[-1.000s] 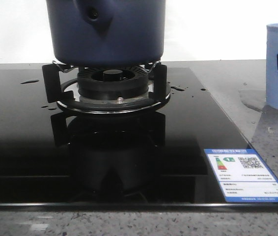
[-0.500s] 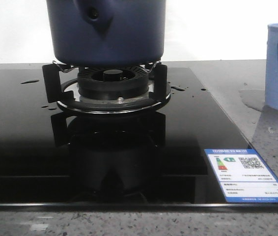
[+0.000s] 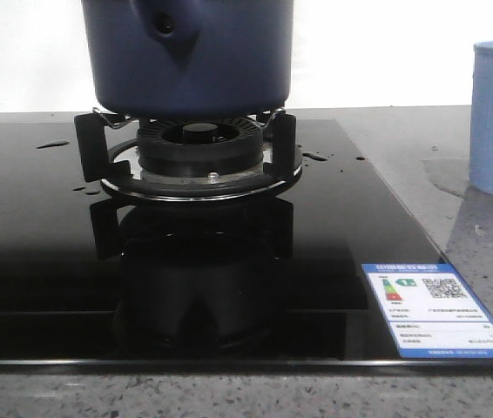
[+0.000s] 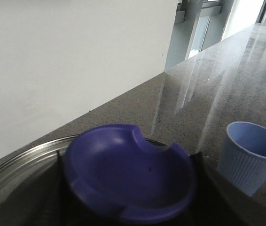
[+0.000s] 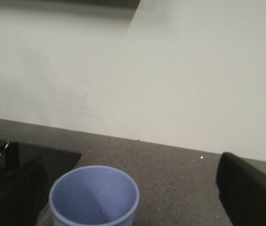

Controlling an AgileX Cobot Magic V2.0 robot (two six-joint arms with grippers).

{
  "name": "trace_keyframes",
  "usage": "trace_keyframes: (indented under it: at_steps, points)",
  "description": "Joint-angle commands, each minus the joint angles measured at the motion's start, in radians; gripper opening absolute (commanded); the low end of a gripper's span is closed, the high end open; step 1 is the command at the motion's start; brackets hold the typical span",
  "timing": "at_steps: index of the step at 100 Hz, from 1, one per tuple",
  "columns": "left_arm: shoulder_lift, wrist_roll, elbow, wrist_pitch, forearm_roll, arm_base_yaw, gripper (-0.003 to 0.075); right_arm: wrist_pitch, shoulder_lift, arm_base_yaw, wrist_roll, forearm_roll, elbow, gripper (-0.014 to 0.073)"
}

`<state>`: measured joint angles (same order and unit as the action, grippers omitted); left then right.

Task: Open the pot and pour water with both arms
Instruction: 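Lower the glass lid onto the saucepan and release the knob with the left gripper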

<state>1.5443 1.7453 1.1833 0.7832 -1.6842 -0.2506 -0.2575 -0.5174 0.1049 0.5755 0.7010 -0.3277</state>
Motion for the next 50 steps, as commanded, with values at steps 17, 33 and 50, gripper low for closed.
trace_keyframes:
  at_steps: [17, 33, 50]
  points:
    - [0.002, 0.01, 0.037, 0.072, -0.091, -0.011, 0.0274, -0.024, 0.112, 0.004, 0.002, -0.02, -0.072, 0.0337]
    - [0.009, 0.032, 0.037, 0.075, -0.091, -0.011, 0.0274, -0.046, 0.13, 0.004, 0.002, -0.018, -0.089, -0.0047]
    - [0.009, 0.032, 0.037, 0.13, -0.071, -0.011, 0.0274, -0.032, 0.13, 0.004, 0.002, -0.016, -0.089, -0.0073]
